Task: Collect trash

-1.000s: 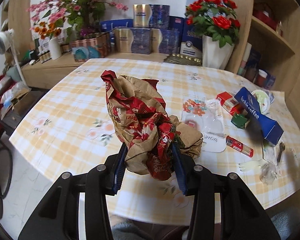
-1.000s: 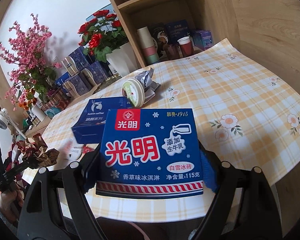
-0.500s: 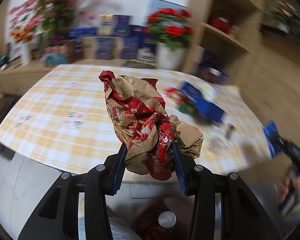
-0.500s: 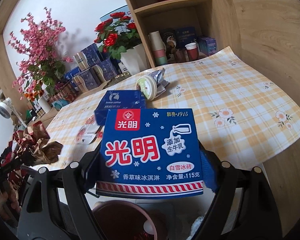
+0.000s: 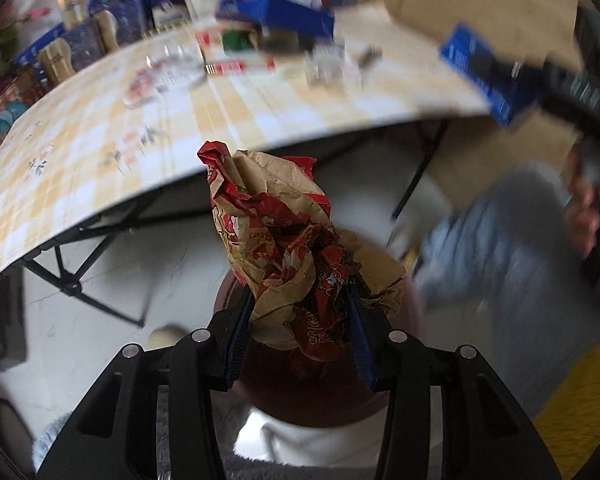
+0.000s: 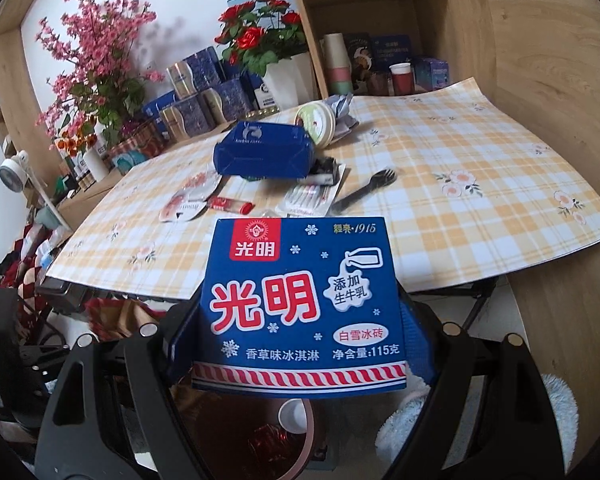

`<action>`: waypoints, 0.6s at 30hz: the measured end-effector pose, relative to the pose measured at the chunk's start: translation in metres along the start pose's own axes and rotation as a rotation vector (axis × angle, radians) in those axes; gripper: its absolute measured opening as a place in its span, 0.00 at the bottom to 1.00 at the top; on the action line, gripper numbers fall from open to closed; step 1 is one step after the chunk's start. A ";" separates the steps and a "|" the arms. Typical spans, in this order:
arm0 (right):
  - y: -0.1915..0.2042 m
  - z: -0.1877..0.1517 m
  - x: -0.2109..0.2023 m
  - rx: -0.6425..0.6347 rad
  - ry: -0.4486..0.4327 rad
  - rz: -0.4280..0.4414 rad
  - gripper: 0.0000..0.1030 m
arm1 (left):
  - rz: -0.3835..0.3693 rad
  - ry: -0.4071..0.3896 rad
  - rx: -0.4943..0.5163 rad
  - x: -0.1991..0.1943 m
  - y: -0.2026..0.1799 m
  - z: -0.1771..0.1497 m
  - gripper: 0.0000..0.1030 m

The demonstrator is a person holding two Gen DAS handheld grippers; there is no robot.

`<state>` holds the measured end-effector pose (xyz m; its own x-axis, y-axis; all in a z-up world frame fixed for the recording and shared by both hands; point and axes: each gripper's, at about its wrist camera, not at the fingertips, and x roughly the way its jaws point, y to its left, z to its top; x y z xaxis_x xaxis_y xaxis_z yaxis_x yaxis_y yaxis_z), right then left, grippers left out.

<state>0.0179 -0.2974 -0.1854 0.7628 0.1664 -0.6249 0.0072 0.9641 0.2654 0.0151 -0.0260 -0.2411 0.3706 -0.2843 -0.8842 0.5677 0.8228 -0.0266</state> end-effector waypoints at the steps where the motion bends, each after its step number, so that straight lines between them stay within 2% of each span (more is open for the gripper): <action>1: 0.000 0.000 0.000 -0.003 0.001 -0.001 0.79 | 0.003 0.043 0.013 0.009 -0.003 -0.001 0.43; 7: 0.000 -0.003 0.004 0.002 0.013 -0.003 0.79 | -0.019 0.281 0.037 0.064 -0.011 -0.014 0.43; 10: -0.001 -0.006 0.008 0.003 0.029 -0.007 0.79 | -0.027 0.356 0.042 0.081 -0.013 -0.018 0.43; 13: -0.005 -0.008 0.012 0.010 0.044 -0.010 0.79 | -0.018 0.421 0.029 0.095 -0.008 -0.020 0.43; 18: -0.010 -0.012 0.017 0.027 0.062 -0.008 0.79 | -0.026 0.455 -0.009 0.104 0.001 -0.021 0.45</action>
<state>0.0231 -0.3016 -0.2076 0.7209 0.1717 -0.6714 0.0316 0.9597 0.2794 0.0389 -0.0446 -0.3429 -0.0052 -0.0612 -0.9981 0.5657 0.8229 -0.0534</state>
